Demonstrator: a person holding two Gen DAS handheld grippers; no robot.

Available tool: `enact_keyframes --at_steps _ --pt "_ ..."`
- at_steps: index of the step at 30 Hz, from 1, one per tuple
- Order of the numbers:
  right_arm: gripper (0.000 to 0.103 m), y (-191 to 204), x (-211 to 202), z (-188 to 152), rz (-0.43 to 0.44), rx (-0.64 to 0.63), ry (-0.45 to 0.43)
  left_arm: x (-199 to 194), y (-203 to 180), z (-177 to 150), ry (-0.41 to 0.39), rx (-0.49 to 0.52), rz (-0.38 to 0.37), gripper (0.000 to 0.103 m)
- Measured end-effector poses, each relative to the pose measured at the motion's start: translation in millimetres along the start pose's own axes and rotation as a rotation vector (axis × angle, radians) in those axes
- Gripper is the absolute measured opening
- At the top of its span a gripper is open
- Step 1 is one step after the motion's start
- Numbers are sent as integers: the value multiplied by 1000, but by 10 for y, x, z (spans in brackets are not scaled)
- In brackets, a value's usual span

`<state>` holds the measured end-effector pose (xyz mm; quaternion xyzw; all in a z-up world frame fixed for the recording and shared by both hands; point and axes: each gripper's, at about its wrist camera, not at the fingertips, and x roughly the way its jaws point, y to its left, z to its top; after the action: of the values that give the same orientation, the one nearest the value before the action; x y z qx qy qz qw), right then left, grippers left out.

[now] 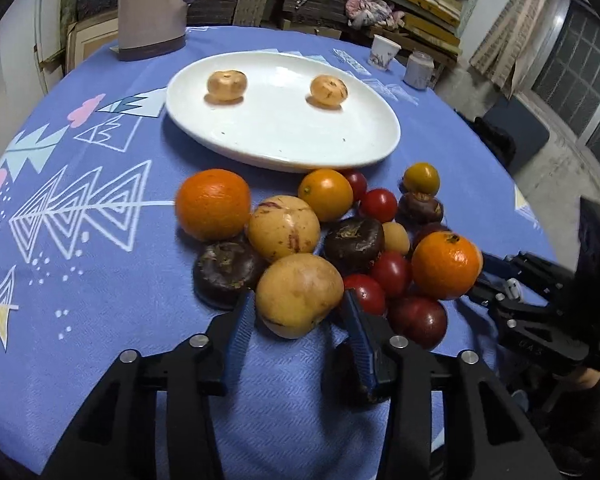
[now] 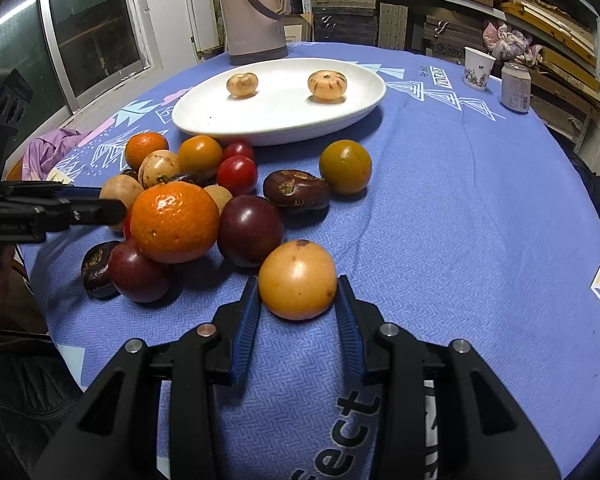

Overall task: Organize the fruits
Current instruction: 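Grasp the yellow-orange fruit with the right tool while the left tool grasps a pale potato-like fruit, then place both held fruits on the white plate and open both tools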

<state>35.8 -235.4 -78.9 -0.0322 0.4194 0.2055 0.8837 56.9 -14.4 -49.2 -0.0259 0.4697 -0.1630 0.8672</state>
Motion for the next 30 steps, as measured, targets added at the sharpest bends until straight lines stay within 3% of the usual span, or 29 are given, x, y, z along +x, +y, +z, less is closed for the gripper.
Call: enact_keyframes --at_steps 11,21,30 --pt "37 -18 -56 14 0 19 -18 -56 -45 -17 -20 49 9 43" --pt "37 -54 -374 112 -8 13 -82 -382 22 10 -100 45 3 43" --pt "37 -64 -673 664 12 -49 -180 -490 121 517 -165 90 63 43"
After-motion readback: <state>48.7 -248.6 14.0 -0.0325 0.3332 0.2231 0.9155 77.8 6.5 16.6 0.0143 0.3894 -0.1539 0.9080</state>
